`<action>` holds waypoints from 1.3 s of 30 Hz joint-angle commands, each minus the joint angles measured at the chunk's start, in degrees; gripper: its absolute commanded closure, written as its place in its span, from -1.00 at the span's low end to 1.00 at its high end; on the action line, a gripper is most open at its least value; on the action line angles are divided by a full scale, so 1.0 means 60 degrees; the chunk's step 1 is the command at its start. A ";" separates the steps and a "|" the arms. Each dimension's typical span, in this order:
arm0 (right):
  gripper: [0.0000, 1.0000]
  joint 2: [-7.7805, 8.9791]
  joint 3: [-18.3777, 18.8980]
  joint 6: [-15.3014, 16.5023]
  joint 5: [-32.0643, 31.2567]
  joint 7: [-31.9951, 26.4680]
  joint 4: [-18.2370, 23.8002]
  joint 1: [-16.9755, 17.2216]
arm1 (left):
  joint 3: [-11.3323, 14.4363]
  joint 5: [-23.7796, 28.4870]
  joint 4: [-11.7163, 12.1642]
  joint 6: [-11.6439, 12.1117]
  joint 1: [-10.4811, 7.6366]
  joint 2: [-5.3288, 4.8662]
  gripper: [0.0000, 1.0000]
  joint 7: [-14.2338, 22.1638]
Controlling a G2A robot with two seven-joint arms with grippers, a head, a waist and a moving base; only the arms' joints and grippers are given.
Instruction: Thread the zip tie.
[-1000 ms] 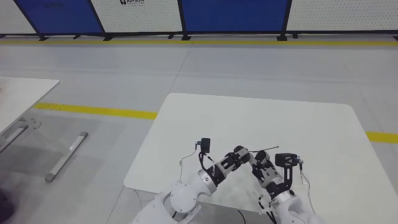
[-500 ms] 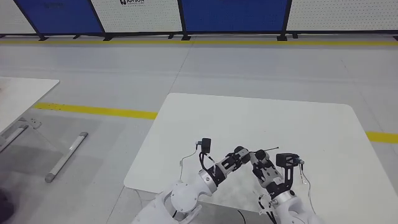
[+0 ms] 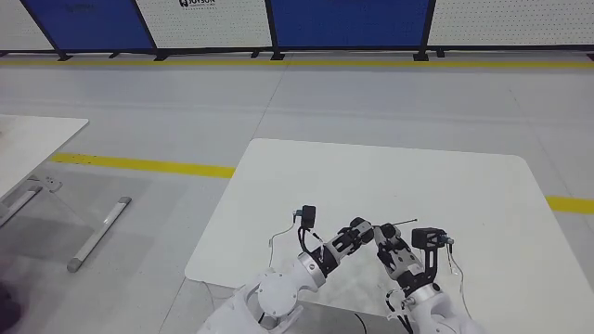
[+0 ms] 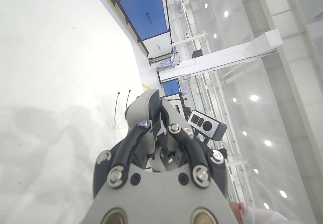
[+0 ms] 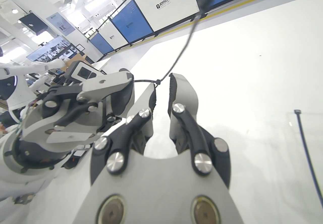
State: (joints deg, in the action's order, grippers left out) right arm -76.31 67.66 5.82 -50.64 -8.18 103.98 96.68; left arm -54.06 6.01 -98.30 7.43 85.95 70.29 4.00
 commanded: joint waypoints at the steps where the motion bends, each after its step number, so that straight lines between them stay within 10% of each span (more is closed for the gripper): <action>1: 0.64 0.0007 0.0000 0.0003 0.0008 -0.0015 0.0004 -0.0010 | 0.0029 -0.0024 0.0005 -0.0016 -0.0010 0.0009 1.00 -0.0019; 13: 1.00 0.0055 0.0038 0.0022 0.0080 -0.0052 -0.0001 -0.0039 | 0.0160 -0.0084 0.0086 -0.0091 -0.0101 0.0067 1.00 -0.0083; 39: 1.00 0.0126 -0.0219 -0.0020 -0.0037 -0.0427 -0.0242 -0.0261 | 0.0099 -0.0024 -0.0238 0.0288 0.0127 0.0061 1.00 0.0217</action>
State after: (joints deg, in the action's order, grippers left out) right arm -75.56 66.42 5.78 -50.75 -10.72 102.59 95.13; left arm -53.43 5.82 -99.65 9.12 86.66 70.67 5.17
